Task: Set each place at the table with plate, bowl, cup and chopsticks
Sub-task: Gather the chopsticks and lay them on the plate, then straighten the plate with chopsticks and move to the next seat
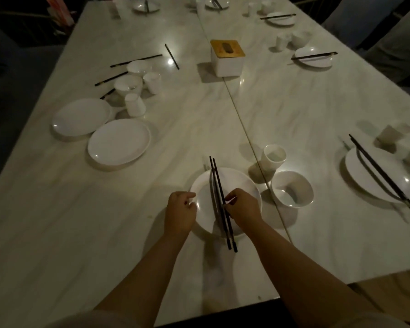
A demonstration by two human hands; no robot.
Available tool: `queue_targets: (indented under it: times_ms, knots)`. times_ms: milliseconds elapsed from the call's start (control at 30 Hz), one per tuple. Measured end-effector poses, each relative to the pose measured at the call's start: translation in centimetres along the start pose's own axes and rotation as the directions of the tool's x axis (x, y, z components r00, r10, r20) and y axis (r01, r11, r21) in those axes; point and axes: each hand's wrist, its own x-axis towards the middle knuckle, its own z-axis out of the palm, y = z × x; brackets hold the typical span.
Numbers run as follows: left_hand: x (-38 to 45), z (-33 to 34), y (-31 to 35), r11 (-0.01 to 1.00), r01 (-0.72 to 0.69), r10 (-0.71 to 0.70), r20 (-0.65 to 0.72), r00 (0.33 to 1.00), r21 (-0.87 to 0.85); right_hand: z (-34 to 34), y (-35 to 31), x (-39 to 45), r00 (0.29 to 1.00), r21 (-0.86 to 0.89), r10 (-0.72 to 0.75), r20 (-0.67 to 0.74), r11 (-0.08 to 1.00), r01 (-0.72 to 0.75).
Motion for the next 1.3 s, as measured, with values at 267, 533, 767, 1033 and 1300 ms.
queue_targets:
  times_ms: [267,533,767,1033,1300]
  knots:
    - [-2.3,-2.0,-0.1,0.99,0.042,-0.036,0.041,0.998,-0.136,0.4,-1.0,-1.4,0.97,-0.07,-0.194,-0.146,0.98,0.185]
    - [-4.8,-8.4,-3.4,0.912,0.179,-0.191,0.003,0.982,-0.37,4.5,-6.3,-4.6,0.93,-0.041,-0.369,0.015,0.929,0.369]
    - [-4.0,-16.7,-9.1,0.836,0.214,-0.306,-0.105,0.946,-0.506,12.1,-12.6,-7.4,0.914,0.023,-0.389,0.12,0.921,0.389]
    - [0.3,-27.7,-17.1,0.862,0.221,-0.276,-0.057,0.96,-0.457,22.3,-21.1,-10.0,0.951,0.11,-0.304,0.056,0.948,0.297]
    - [4.7,-34.2,-20.0,0.883,0.208,-0.224,0.012,0.974,-0.422,27.5,-25.7,-10.7,0.979,0.166,-0.202,-0.006,0.965,0.201]
